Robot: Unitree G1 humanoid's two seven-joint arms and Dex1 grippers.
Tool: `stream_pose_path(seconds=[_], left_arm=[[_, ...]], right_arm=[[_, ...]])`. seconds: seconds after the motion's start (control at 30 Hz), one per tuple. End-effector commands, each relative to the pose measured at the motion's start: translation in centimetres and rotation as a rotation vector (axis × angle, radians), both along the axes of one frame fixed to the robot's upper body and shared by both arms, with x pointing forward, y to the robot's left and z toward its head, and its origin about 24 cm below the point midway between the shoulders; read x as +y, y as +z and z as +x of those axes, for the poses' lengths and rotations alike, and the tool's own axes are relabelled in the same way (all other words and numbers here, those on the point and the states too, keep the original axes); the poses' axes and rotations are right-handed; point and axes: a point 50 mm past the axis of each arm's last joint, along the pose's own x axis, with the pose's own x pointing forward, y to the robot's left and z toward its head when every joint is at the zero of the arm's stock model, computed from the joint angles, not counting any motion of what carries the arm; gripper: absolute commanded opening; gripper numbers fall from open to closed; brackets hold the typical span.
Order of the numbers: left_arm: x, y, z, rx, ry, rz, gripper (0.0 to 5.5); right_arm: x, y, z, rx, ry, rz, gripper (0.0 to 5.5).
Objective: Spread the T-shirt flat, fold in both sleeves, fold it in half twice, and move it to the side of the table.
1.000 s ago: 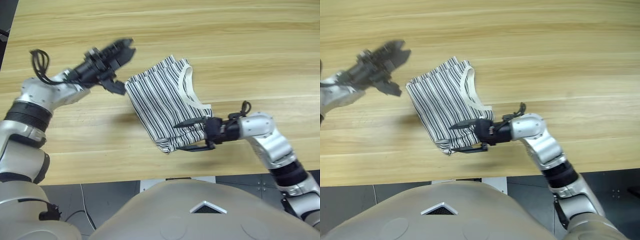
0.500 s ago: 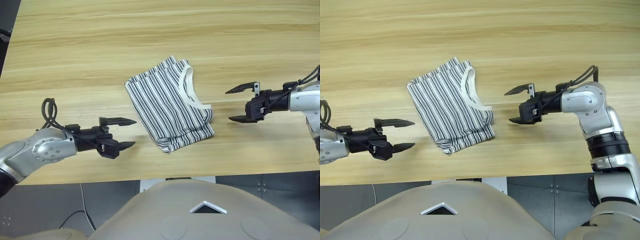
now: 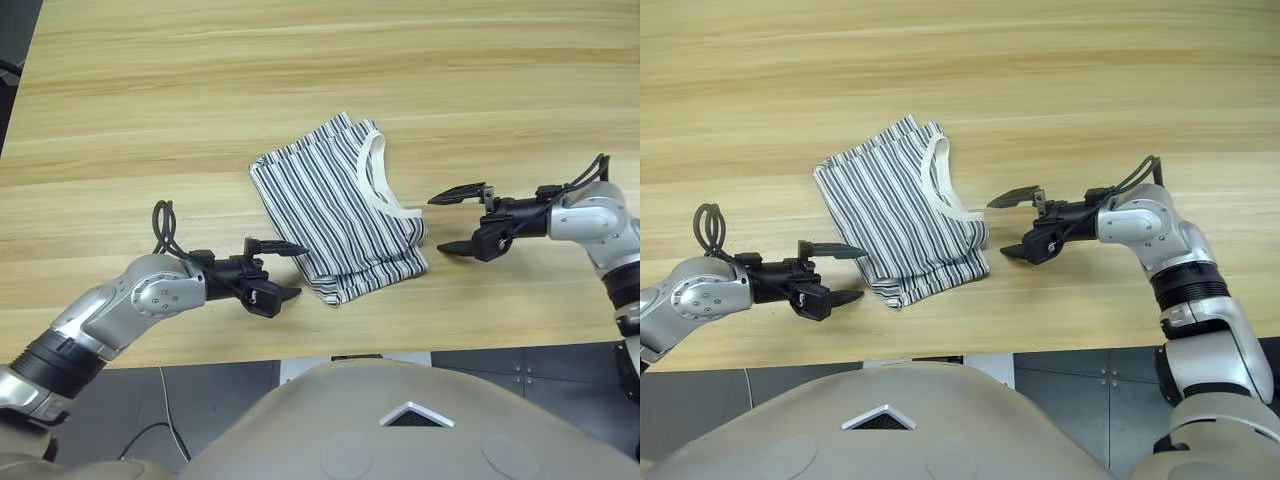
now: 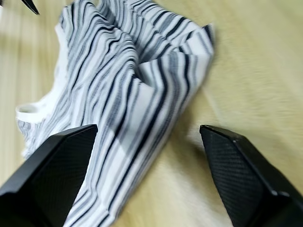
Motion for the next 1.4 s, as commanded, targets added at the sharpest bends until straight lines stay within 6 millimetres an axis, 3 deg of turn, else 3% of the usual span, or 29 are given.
stream_pose_path(seconds=[0.03,0.33,0.67,0.77,1.4], left_arm=[[0.4,-1.3,-0.4,0.028,0.001,0.047,4.05],[-1.0,-1.1,-0.9,0.041,-0.026,-0.022,4.05],[-1.5,-2.1,0.7,0.023,0.017,-0.06,4.05],[-1.6,-2.3,0.5,0.032,-0.005,-0.072,4.08],[-2.5,-1.8,0.4,0.079,-0.017,-0.117,1.04]], right_arm=[[0.8,-1.9,-1.1,0.029,0.064,-0.036,4.63],[2.1,-2.8,-1.7,0.025,0.106,-0.012,4.63],[2.8,-3.7,-1.9,0.036,0.121,-0.042,4.63],[2.8,-3.8,-2.0,0.038,0.121,-0.046,4.12],[3.0,-3.8,-1.8,0.067,0.09,-0.035,0.45]])
